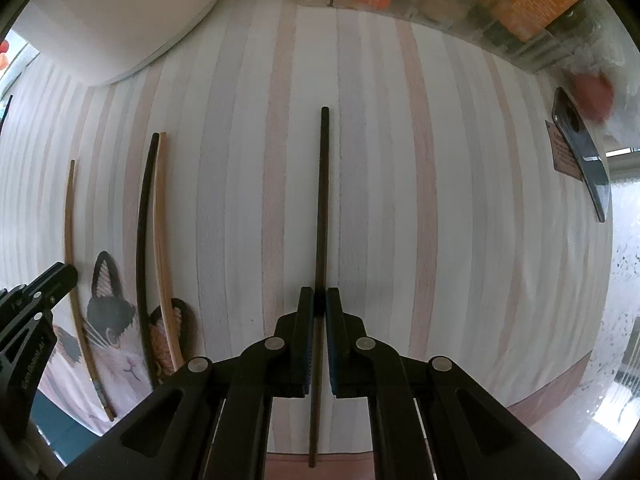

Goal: Organize utensils
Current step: 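Grasp a light wooden chopstick with the left tool while the right tool grasps a dark chopstick, then lift both chopsticks, carry them over the cream holder and lower them in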

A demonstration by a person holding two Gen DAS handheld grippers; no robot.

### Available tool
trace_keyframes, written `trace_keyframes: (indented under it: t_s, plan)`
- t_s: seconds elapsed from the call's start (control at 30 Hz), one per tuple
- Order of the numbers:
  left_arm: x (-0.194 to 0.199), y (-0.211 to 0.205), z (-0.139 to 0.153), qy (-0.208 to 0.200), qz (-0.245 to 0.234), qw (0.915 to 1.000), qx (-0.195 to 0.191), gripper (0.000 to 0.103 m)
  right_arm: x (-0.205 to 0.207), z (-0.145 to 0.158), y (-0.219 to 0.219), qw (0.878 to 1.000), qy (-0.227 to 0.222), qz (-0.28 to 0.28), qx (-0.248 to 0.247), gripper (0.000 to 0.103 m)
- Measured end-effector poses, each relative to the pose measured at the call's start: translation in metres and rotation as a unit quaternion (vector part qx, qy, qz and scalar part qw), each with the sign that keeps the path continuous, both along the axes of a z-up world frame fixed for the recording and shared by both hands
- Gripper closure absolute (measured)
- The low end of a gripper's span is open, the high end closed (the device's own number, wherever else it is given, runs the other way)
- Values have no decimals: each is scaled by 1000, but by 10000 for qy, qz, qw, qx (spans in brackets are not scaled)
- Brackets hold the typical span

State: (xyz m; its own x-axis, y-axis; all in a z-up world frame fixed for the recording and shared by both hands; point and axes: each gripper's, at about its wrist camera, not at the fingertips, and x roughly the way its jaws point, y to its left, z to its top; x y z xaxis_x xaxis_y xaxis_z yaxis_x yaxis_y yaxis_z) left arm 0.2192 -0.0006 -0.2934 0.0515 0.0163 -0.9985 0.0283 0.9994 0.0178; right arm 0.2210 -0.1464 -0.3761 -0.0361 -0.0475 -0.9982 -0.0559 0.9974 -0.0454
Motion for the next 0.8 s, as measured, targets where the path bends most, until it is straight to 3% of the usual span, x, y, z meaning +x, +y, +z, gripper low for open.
trace_keyframes:
  t_s: [0.2,0.37,0.8]
  plan:
    - [-3,-2,1,-60,-6,10000,72,99,-2,2,5,10000,-62,37,-63,96]
    - [-11,-3,16,-268,-24,9996,110,99,-9,5,-5,9994,-168,-173,263,97]
    - [-31,-6,100,-1262,-26,9920,10,99,-25,69,-17,9907,-1007,-262,876,97]
